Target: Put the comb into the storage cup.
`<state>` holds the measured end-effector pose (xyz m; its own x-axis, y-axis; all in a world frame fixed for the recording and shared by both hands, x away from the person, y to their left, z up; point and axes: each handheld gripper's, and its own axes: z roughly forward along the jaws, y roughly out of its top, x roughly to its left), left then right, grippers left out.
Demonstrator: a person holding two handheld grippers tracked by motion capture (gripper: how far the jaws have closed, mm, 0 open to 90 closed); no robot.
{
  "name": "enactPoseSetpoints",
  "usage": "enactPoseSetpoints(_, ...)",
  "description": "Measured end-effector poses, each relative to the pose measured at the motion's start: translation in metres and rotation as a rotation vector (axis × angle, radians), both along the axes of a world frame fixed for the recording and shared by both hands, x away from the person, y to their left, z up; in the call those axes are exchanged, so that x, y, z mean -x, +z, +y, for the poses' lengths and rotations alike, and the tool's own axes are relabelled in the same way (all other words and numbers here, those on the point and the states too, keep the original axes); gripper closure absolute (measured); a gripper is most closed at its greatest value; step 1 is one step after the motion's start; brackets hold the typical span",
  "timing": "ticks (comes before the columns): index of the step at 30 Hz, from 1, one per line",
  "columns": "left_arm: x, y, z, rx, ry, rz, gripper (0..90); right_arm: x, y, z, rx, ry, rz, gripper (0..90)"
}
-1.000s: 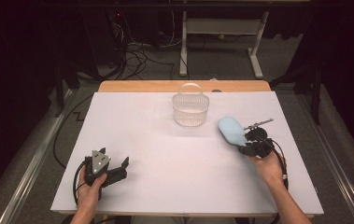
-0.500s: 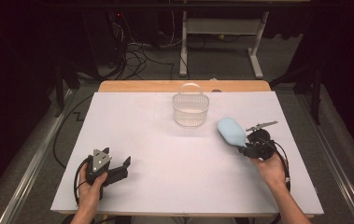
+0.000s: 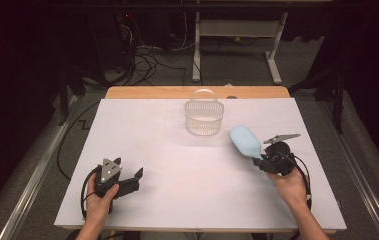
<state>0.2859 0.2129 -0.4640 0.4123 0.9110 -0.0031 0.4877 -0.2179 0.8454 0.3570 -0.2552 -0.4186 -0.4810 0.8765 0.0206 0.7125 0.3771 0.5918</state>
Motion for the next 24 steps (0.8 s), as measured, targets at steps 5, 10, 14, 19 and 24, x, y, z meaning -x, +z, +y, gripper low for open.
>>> enactPoseSetpoints(5, -0.001, 0.001, -0.002, 0.004, -0.012, 0.001, 17.3, 0.007, 0.001, 0.003, -0.025, 0.016, -0.018, 70.2)
enactPoseSetpoints(10, -0.002, 0.002, -0.005, 0.007, -0.019, 0.001, 17.3, 0.011, 0.002, 0.005, -0.039, 0.03, -0.029, 70.2)
enactPoseSetpoints(14, -0.004, 0.005, -0.008, 0.024, -0.024, 0.001, 16.7, 0.016, 0.002, 0.009, -0.057, 0.044, -0.041, 70.1)
enactPoseSetpoints(19, -0.006, 0.006, -0.012, 0.028, -0.036, 0.004, 16.8, 0.02, 0.002, 0.013, -0.071, 0.065, -0.05, 70.1)
enactPoseSetpoints(24, -0.007, 0.007, -0.016, 0.031, -0.046, 0.006, 16.7, 0.023, 0.001, 0.018, -0.075, 0.081, -0.052, 70.2)
